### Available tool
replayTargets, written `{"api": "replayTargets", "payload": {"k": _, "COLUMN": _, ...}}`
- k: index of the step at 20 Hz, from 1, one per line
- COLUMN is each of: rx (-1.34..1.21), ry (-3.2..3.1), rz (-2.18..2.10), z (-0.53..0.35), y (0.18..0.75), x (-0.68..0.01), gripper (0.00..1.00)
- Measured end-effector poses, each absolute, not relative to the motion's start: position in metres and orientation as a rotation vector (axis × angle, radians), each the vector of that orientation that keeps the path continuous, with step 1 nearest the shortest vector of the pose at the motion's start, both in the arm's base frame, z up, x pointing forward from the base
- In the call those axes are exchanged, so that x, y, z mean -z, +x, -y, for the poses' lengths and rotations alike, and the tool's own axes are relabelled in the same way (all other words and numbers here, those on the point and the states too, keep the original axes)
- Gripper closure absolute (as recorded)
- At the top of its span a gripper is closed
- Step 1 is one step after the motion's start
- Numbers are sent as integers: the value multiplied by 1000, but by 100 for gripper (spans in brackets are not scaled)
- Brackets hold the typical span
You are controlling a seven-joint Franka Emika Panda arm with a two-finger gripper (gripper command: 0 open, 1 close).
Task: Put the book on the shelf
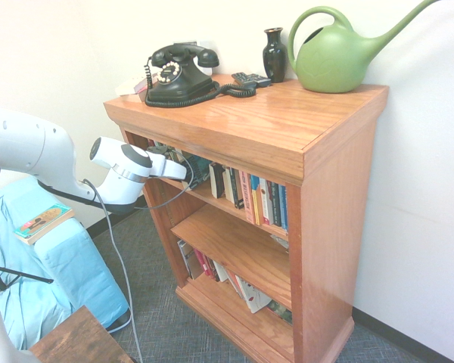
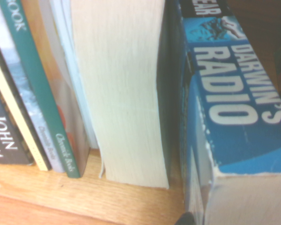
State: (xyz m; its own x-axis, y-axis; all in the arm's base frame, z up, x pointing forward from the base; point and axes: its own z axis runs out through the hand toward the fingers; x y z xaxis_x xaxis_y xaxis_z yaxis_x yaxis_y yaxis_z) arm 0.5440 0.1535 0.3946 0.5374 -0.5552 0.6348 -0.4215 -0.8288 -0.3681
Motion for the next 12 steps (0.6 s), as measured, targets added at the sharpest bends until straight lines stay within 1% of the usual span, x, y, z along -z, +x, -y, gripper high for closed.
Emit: {"api": "replayTargets", "payload": {"k": 12, "rx": 1178, "ry": -2611, "rz": -819, "z": -154, "y": 543, "x": -386, "gripper": 0}}
